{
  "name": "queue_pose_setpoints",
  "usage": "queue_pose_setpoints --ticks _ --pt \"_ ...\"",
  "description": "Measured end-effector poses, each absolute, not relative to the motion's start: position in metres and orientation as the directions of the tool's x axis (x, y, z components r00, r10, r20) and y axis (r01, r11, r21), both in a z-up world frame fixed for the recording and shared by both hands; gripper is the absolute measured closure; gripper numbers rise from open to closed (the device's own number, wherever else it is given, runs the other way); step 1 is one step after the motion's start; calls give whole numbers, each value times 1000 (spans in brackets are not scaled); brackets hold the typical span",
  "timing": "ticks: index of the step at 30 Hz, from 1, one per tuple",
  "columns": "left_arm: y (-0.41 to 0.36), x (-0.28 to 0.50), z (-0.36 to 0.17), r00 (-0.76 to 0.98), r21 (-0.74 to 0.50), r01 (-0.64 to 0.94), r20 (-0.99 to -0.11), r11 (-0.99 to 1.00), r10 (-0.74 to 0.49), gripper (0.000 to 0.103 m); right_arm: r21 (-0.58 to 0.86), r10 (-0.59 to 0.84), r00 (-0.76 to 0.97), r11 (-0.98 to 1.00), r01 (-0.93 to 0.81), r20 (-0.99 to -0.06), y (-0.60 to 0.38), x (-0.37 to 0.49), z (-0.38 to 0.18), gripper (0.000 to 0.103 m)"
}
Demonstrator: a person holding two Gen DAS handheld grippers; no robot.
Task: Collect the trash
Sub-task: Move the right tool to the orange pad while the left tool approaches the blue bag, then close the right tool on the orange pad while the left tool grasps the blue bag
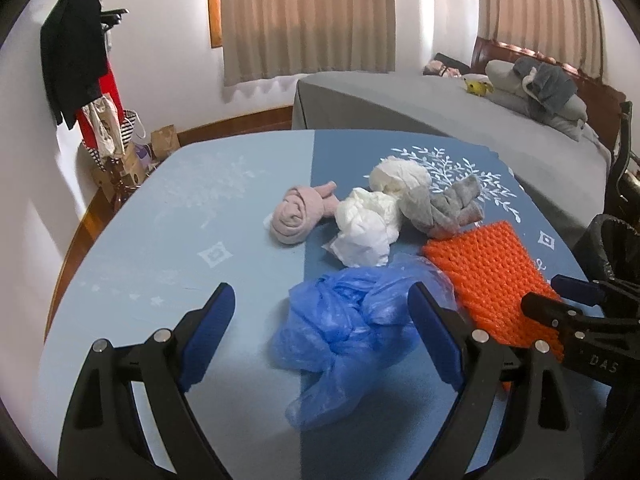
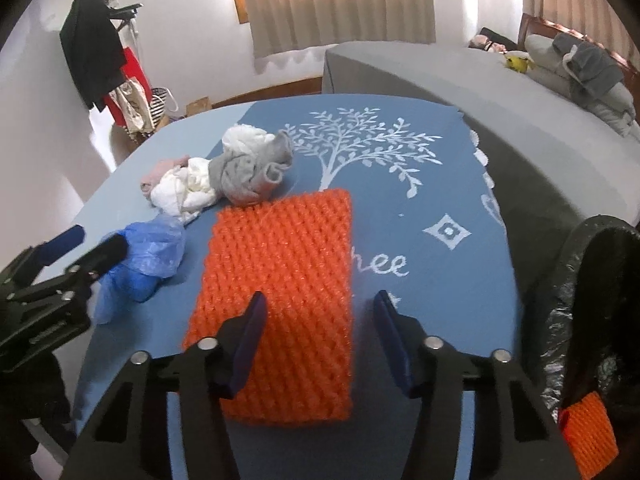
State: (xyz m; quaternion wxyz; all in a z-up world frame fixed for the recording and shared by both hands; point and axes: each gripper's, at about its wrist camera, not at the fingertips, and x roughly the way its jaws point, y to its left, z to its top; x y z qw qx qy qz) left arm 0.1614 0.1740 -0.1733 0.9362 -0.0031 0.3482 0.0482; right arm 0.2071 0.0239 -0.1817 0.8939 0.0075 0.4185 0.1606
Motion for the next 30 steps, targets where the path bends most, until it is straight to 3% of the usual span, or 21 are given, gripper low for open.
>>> queue_pose_setpoints --ticks 7,12,17,24,30 --pt "167 173 -182 723 4 -73 -689 997 56 17 170 335 593 933 -316 -733 26 203 -176 90" --pt "158 177 -187 704 -5 -44 -710 999 28 18 183 345 602 931 -315 -720 21 202 -167 90" --pt "151 176 -190 690 -27 -1 -723 1000 -19 46 188 348 617 932 -311 -706 17 200 -159 90" --pt "144 166 -179 729 -38 4 -684 999 -29 69 188 344 636 935 -300 -691 9 195 -148 90" --pt "139 158 -167 744 -51 5 -667 999 -37 73 183 332 657 940 -287 -677 2 189 -135 90"
